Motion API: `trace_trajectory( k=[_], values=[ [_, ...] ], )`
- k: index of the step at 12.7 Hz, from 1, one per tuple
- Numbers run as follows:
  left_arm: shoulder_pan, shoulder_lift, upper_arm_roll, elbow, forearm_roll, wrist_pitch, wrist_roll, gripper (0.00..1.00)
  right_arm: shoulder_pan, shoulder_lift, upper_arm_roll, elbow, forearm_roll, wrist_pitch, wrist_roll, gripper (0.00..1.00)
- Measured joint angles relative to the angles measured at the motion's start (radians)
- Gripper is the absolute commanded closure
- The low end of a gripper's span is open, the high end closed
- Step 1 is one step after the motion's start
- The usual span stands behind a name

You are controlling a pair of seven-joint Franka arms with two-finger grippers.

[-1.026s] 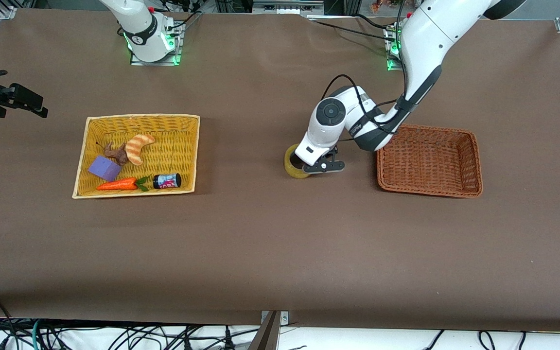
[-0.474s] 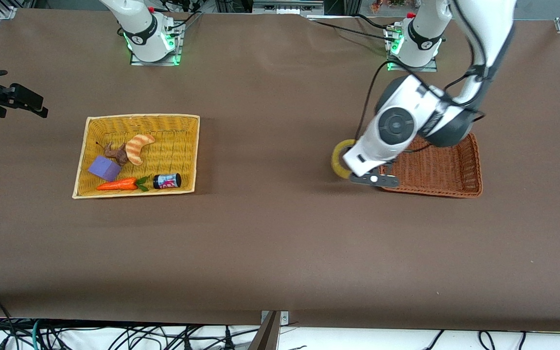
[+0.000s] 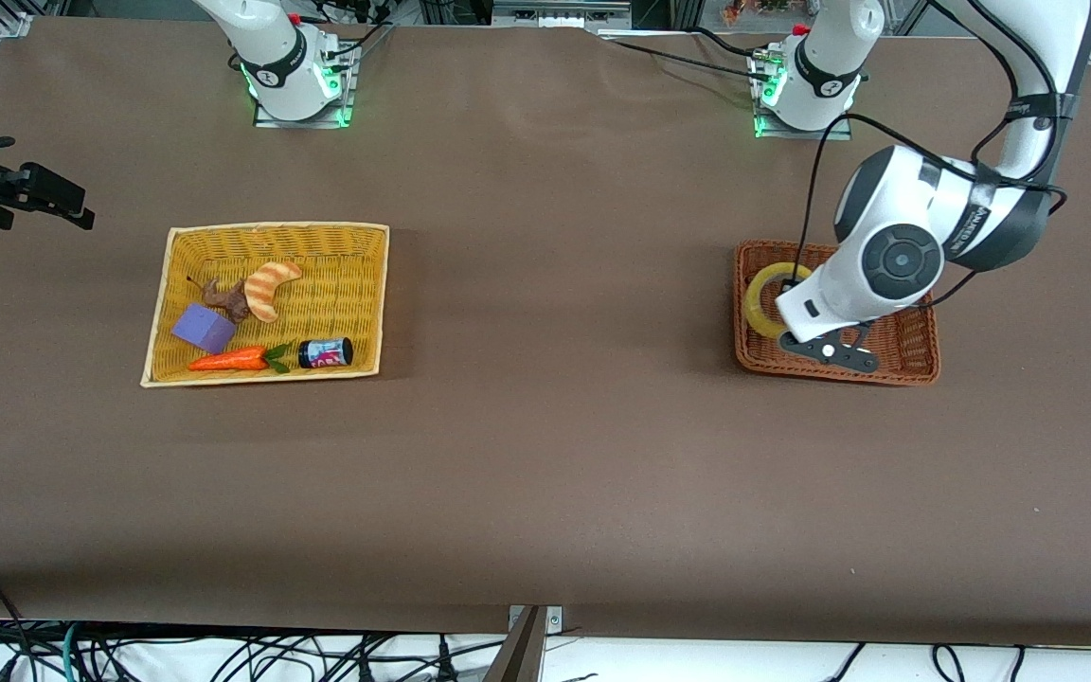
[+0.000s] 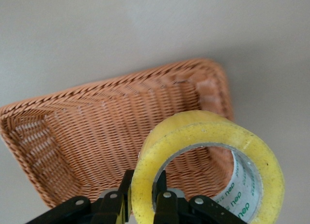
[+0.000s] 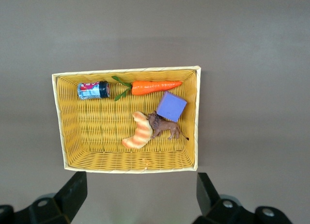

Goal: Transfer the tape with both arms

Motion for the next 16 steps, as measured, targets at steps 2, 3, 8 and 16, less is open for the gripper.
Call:
trace_trajectory(
  k=[2,3,8,16],
  values=[
    [-0.002,-0.057,0.061,-0.124,0.029,0.127,0.09,1.0,0.0,0.0,0.0,0.0,0.001,0.0,0.001,0.0],
    [-0.002,-0.081,0.102,-0.187,0.036,0.199,0.143,1.0,0.0,0.001,0.0,0.0,0.001,0.0,0.001,0.0],
    [0.002,-0.096,0.222,-0.37,0.037,0.466,0.289,1.0,0.0,0.001,0.0,0.0,0.002,0.0,0.002,0.0],
    [-0.001,-0.006,0.225,-0.459,0.037,0.718,0.289,1.0,0.0,0.001,0.003,0.0,0.002,0.001,0.002,0.0]
  ],
)
